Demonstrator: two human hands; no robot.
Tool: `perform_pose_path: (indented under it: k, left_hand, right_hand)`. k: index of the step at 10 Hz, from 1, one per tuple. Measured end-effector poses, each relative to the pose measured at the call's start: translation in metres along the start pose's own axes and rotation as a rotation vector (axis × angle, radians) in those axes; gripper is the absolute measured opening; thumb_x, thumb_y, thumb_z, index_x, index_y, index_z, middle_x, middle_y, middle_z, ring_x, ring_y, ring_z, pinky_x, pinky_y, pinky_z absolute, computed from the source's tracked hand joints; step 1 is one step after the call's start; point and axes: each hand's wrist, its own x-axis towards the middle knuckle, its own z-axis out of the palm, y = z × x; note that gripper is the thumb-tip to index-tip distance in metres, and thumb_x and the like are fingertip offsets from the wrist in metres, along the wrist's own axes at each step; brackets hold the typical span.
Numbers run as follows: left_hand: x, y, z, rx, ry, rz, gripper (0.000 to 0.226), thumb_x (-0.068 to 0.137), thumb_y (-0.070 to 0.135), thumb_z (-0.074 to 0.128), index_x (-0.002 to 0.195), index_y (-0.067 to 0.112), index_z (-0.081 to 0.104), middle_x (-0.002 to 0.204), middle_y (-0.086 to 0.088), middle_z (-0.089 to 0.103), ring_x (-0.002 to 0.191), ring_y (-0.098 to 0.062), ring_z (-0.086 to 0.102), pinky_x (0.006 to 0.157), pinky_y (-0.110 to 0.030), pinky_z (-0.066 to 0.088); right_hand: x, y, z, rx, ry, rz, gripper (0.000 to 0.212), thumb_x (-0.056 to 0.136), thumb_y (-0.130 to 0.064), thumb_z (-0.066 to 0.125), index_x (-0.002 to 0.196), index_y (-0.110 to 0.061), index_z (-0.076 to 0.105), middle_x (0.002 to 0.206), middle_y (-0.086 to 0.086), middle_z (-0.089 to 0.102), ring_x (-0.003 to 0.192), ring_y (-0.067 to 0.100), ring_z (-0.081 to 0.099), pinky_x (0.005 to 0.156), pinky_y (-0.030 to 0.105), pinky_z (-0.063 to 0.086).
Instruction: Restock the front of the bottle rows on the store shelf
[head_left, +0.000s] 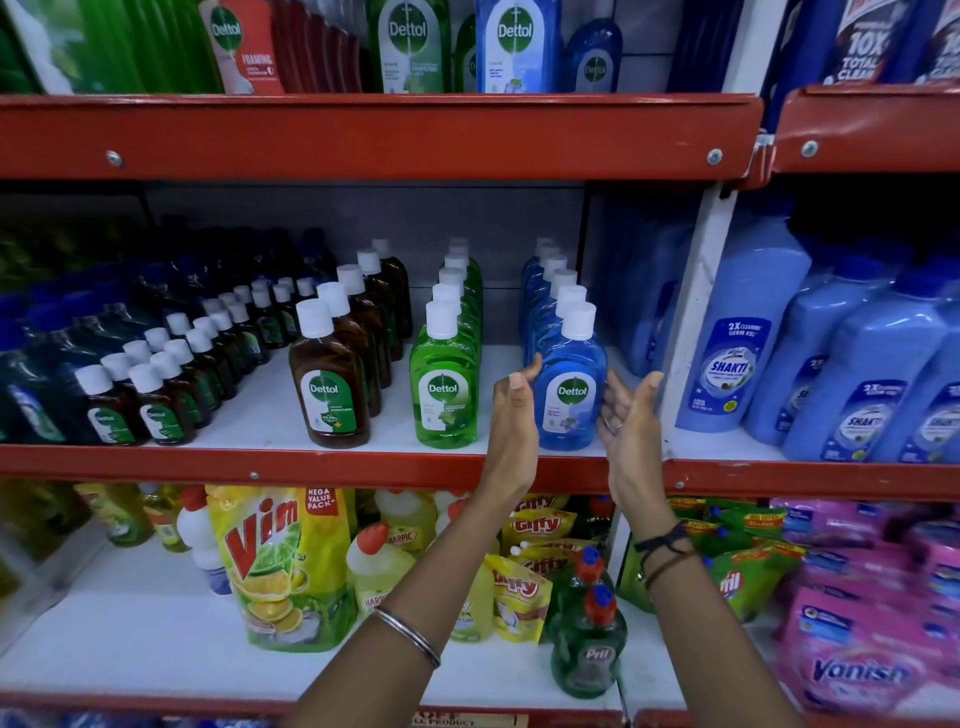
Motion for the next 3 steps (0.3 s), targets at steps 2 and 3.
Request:
perform_pose_path:
  k: [2, 3]
  left_hand:
    - [-0.005, 0.011, -0.009, 0.08, 0.009, 0.061, 0.079, 0.067, 0.1, 0.023, 0.123, 0.051, 0.049, 0.142, 0.009, 0.047, 0.13, 0.003, 0.044, 0.116, -0.045, 0.038]
    - [-0.005, 0.036, -0.025, 0.152, 0.129, 0.31, 0.063, 0.089, 0.08, 0.024, 0.13, 0.039, 0.048, 0.136, 0.008, 0.048, 0.128, 0.006, 0.044, 0.113, -0.034, 0.039]
  right_hand:
    - [-0.019, -0.003, 0.003, -0.034, 0.147, -0.142, 0.066, 0.09, -0.058, 0.03, 0.137, -0.014, 0.044, 0.14, 0.01, 0.052, 0.124, 0.014, 0.051, 0.103, 0.031, 0.046]
    - [-0.063, 0.015, -0.02, -0.101, 0.288, -0.259, 0.051, 0.096, -0.048, 0.032, 0.133, -0.016, 0.048, 0.133, 0.008, 0.058, 0.12, 0.016, 0.056, 0.106, 0.044, 0.044]
